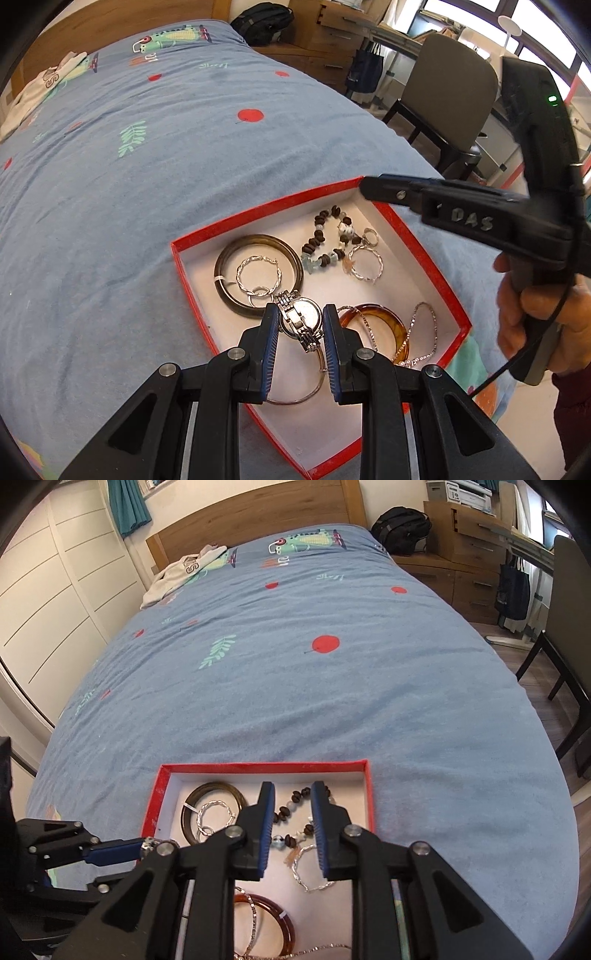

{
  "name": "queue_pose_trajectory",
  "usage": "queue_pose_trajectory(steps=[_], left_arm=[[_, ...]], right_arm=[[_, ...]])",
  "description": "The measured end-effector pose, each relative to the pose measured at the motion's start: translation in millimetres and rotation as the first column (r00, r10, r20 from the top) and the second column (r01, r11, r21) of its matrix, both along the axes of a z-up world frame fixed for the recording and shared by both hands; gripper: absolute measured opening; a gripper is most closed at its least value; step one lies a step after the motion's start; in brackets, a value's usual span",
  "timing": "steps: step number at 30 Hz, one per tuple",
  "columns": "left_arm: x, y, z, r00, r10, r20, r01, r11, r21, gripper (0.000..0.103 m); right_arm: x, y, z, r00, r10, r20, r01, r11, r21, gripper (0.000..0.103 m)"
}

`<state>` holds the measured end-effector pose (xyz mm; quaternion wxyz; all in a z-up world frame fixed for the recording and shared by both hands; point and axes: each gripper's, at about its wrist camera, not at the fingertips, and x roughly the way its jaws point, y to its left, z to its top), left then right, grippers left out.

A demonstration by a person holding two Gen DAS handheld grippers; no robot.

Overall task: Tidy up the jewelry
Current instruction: 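Open the right gripper to drop the beaded bracelet into the red box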

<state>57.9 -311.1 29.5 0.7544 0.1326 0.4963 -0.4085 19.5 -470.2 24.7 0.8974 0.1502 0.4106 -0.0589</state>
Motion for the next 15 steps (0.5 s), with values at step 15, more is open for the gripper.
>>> queue_pose_trajectory(steps=[15], left_arm=[[-8.7, -2.4, -45.5, 0.998, 0.018, -0.066, -0.01, 0.993, 0.118, 0.024]], right_arm=[[-39.8, -10.8, 26.7, 0.998, -0.041, 0.051, 0.042, 0.999, -0.013, 0.02]])
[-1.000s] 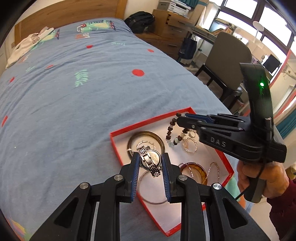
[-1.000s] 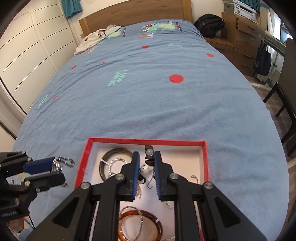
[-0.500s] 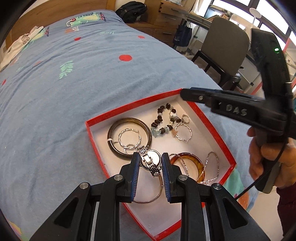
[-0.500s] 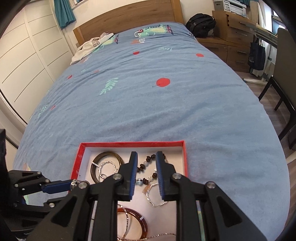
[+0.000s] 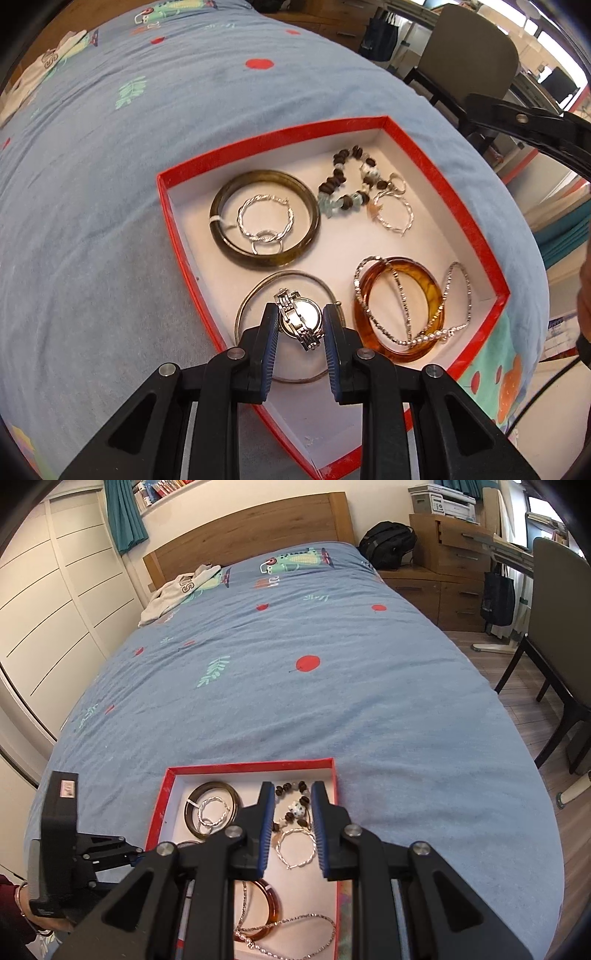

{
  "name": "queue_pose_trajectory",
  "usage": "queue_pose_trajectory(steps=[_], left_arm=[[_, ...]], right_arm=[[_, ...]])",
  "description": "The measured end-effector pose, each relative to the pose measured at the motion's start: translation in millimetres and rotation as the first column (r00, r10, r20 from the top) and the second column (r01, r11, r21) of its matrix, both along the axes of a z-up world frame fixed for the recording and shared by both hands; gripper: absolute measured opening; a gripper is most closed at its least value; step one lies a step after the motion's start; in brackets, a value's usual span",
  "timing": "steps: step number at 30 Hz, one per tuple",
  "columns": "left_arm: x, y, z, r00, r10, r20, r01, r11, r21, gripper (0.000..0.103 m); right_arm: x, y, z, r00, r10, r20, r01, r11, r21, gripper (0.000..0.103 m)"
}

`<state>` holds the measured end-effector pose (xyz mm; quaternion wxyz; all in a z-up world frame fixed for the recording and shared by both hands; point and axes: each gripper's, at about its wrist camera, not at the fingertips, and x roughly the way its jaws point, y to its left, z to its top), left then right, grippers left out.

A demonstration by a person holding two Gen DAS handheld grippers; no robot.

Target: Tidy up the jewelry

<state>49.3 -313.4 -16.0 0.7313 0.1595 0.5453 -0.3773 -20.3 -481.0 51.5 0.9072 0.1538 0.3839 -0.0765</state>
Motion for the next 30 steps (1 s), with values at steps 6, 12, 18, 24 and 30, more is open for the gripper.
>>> queue_pose_trajectory(steps=[6, 12, 18, 24, 30], left_arm=[[2.4, 1.9, 6.3, 1.0, 0.016, -0.009, -0.016, 0.999, -0.03, 0.033], [1.1, 16.5, 44.0, 0.999, 0.041, 0.01, -0.04, 0.993, -0.109, 0.051], [-8.8, 35.8, 98.2, 0.993, 0.082, 0.082, -0.066, 0.981, -0.181, 0.062], [-30.2, 60.0, 126.8, 0.976, 0.147, 0.162, -0.116, 0.976, -0.185, 0.069], [-58.6, 94.4, 138.0, 0.946, 0.221, 0.237, -0.181, 0.967, -0.181, 0.084]], right_arm=[[-14.9, 0.9, 6.2, 1.0, -0.01, -0.001, 0.01, 1.0, -0.005, 0.02], [-37.1, 6.7, 22.1, 1.0, -0.023, 0.015, 0.023, 1.0, -0.012, 0.02], [-63.6, 20.7, 43.5, 0.999, -0.037, 0.031, 0.037, 0.999, -0.018, 0.02], [-90.4, 51.0, 55.4, 0.999, -0.03, 0.029, 0.031, 0.999, -0.038, 0.026], [-118.7, 78.8, 56.5, 0.999, -0.042, 0.031, 0.044, 0.998, -0.047, 0.046]])
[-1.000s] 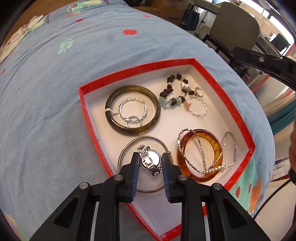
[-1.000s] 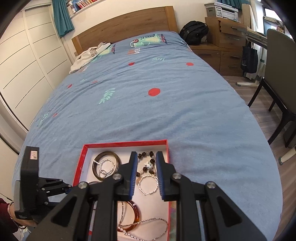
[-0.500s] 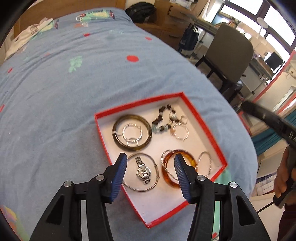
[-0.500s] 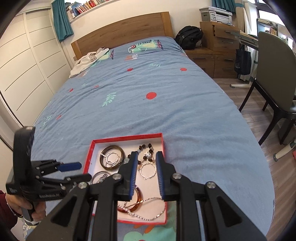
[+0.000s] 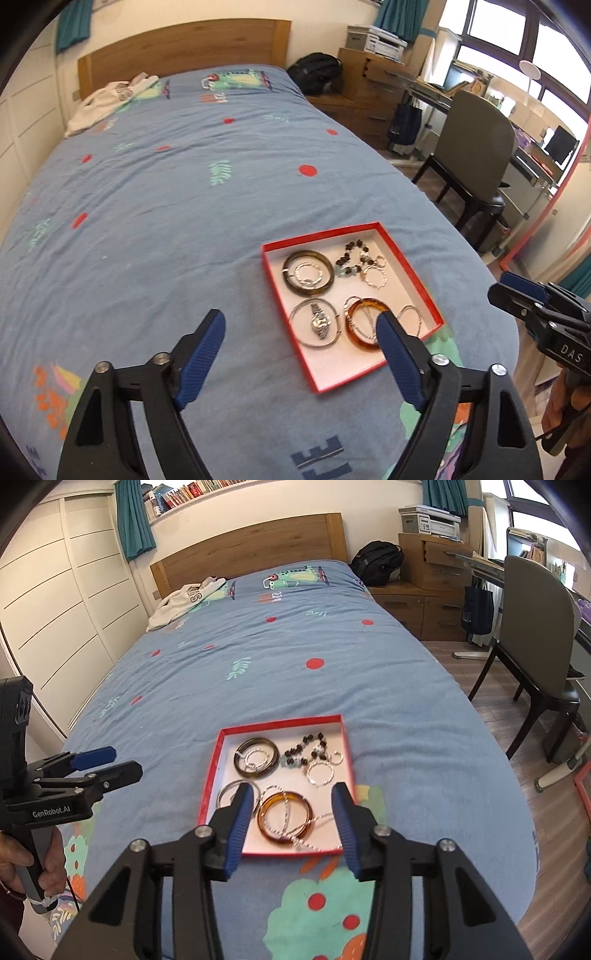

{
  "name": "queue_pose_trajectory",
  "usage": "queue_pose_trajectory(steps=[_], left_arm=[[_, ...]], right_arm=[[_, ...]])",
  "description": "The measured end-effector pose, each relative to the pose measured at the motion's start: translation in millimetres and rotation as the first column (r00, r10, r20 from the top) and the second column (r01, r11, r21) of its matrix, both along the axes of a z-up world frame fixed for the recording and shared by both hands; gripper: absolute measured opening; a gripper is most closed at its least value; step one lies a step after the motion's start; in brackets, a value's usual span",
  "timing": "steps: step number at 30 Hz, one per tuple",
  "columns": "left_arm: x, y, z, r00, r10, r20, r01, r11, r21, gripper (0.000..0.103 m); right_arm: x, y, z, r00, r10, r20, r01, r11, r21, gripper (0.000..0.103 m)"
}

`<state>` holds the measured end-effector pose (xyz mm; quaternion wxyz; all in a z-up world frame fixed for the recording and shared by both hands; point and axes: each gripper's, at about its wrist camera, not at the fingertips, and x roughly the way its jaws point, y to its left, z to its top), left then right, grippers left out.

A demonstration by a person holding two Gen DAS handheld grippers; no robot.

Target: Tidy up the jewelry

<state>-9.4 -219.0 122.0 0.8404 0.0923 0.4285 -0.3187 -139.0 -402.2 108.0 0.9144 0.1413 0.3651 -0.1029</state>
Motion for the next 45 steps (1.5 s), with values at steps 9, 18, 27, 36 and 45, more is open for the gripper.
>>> queue_pose_trajectory(steps=[9, 18, 27, 36, 45], left_arm=[[-41.2, 29.3, -3.3, 0.986, 0.147, 0.073, -0.147, 0.989, -0.01, 0.091], [-82.9, 47.2, -5.0, 0.96, 0.249, 0.126, -0.252, 0.968, 0.011, 0.091], [-92.2, 70.5, -10.7, 0.94, 0.314, 0.135, -0.319, 0.947, 0.018, 0.097], [-95.6, 88.8, -20.5, 0.941, 0.321, 0.105, -0.325, 0.945, 0.022, 0.097], [-98.4, 95.4, -24.3, 0.941, 0.32, 0.11, -0.324, 0.946, 0.017, 0.101]], right_arm=[[-32.1, 31.0, -7.2, 1.0, -0.006, 0.008, 0.006, 1.0, -0.021, 0.063], [-48.3, 42.1, -25.9, 1.0, 0.013, -0.014, -0.014, 0.999, -0.036, 0.065], [-48.6, 62.4, -48.2, 0.997, 0.049, -0.056, -0.049, 0.999, -0.005, 0.065], [-51.7, 77.9, -48.2, 0.997, 0.058, -0.06, -0.059, 0.998, -0.017, 0.065], [-55.1, 81.8, -50.5, 0.996, 0.055, -0.07, -0.057, 0.998, -0.013, 0.065]])
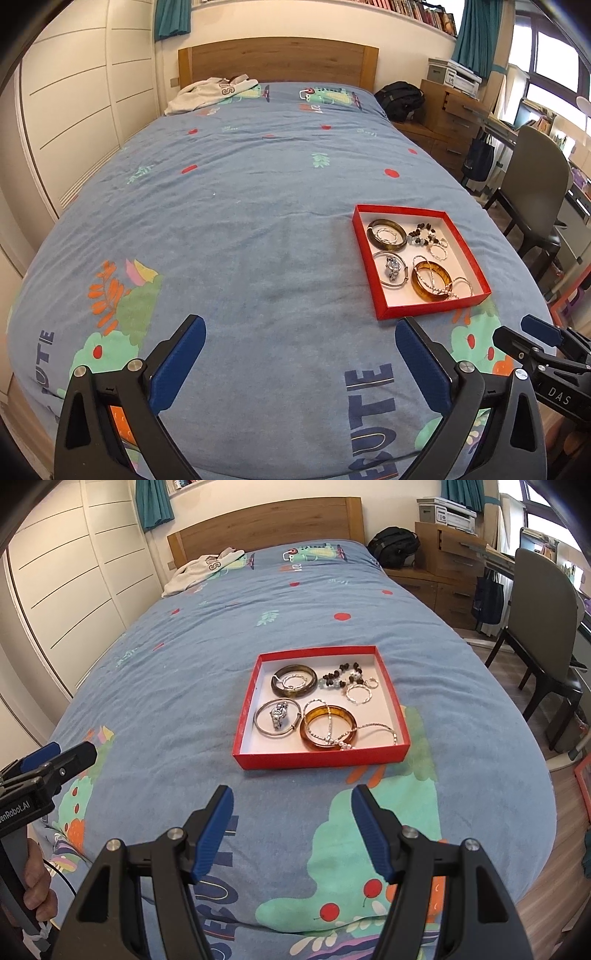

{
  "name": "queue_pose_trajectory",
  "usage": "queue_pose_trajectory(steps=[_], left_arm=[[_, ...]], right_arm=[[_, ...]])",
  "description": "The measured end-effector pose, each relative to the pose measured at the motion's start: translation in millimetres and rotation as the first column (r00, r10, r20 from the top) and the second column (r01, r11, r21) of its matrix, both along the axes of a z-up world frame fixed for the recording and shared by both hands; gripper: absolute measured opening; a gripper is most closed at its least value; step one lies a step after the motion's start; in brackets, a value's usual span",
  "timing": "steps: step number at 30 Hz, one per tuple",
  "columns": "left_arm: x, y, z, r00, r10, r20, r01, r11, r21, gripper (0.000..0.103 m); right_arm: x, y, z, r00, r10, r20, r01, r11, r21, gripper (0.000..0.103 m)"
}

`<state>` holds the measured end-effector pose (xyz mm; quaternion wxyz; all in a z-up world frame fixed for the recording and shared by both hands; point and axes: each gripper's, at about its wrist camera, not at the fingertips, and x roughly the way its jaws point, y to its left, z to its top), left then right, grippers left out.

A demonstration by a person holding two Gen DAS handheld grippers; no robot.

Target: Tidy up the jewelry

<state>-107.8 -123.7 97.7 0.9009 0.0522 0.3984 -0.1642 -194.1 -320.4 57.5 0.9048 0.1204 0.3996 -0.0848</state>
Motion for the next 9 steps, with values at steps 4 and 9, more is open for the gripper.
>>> queue_pose_trajectory(steps=[4, 9], left_arm=[[-2.3, -1.4, -2.6, 1.0, -0.014, -0.004, 0.014, 1.0, 0.007, 0.101], [-2.0, -2.3, -7.6, 0.999, -0.02, -0.036, 0.02, 1.0, 0.0, 0.101]], right_arm=[[-2.2, -1.8, -0.9, 1.0, -0.01, 0.002, 0.01, 1.0, 0.004, 0.065], [-4.3, -6.9, -1.4, 1.0, -0.021, 0.003, 0.021, 1.0, 0.0, 0.065]])
